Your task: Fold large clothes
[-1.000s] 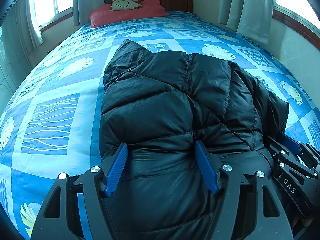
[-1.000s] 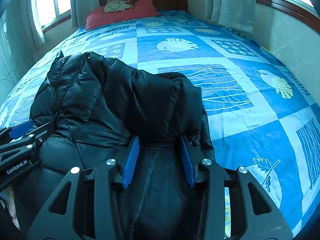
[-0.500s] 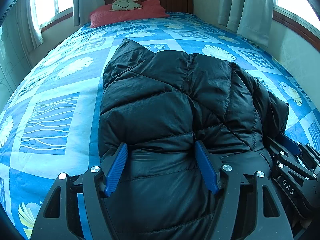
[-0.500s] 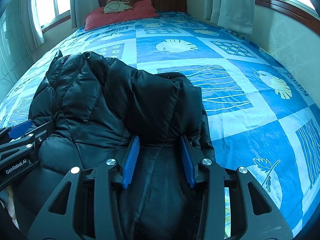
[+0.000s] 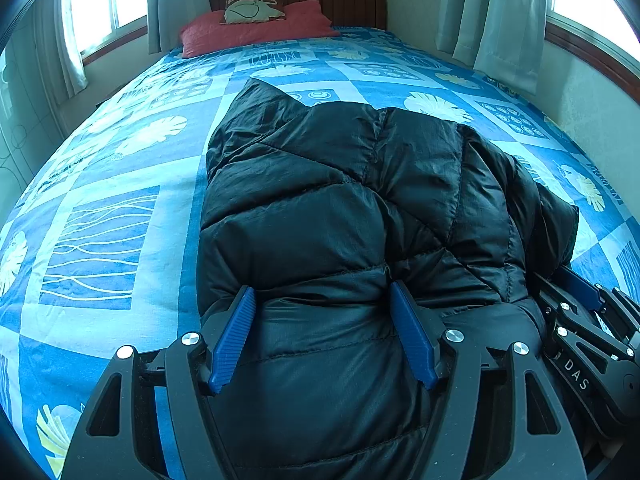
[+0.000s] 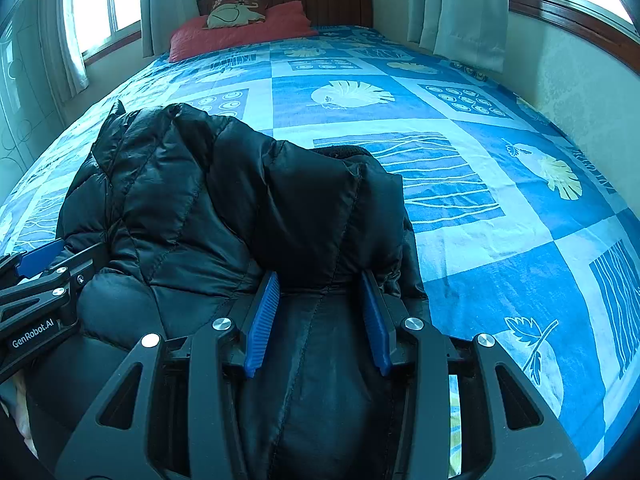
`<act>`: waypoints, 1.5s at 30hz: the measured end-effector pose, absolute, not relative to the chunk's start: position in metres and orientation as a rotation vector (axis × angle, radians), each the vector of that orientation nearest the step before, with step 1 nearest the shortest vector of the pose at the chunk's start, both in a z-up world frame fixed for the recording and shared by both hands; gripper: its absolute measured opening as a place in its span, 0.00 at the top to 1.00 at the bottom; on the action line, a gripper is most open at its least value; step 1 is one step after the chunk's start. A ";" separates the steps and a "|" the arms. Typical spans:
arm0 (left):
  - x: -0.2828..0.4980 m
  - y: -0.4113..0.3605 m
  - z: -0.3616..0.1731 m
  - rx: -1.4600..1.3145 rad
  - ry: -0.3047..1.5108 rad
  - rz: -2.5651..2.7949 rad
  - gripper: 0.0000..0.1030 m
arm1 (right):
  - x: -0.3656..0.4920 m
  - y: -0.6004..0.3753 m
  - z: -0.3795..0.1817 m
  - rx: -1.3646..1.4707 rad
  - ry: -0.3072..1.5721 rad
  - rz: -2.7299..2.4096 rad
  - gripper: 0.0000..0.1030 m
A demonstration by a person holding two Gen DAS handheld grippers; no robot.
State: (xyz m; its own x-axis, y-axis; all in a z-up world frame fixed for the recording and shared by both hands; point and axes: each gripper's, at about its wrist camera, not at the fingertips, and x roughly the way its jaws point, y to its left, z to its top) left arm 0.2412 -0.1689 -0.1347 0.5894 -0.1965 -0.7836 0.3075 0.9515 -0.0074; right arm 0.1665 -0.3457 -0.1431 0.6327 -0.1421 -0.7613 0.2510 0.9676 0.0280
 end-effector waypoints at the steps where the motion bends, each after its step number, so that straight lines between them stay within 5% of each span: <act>1: 0.241 -0.169 -0.135 0.134 0.894 -0.294 0.34 | 0.166 -0.346 -0.143 0.135 0.857 -0.226 0.61; 27: 0.236 -0.160 -0.114 0.104 0.854 -0.296 0.34 | 0.158 -0.339 -0.126 0.100 0.812 -0.235 0.59; 32: 0.226 -0.134 -0.101 0.003 0.852 -0.263 0.28 | 0.149 -0.341 -0.113 0.104 0.785 -0.229 0.46; 34: 0.224 -0.119 -0.104 -0.067 0.883 -0.264 0.27 | 0.142 -0.344 -0.106 0.119 0.768 -0.245 0.30; 45: 0.239 -0.105 -0.142 -0.406 1.039 -0.388 0.17 | 0.140 -0.388 -0.132 0.439 0.882 -0.147 0.19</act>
State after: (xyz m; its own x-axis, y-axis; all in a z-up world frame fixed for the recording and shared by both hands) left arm 0.2392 -0.1051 -0.1417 0.4530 -0.4909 -0.7442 0.1162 0.8601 -0.4967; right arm 0.1402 -0.3884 -0.1320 0.6324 0.0541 -0.7727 0.3017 0.9016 0.3100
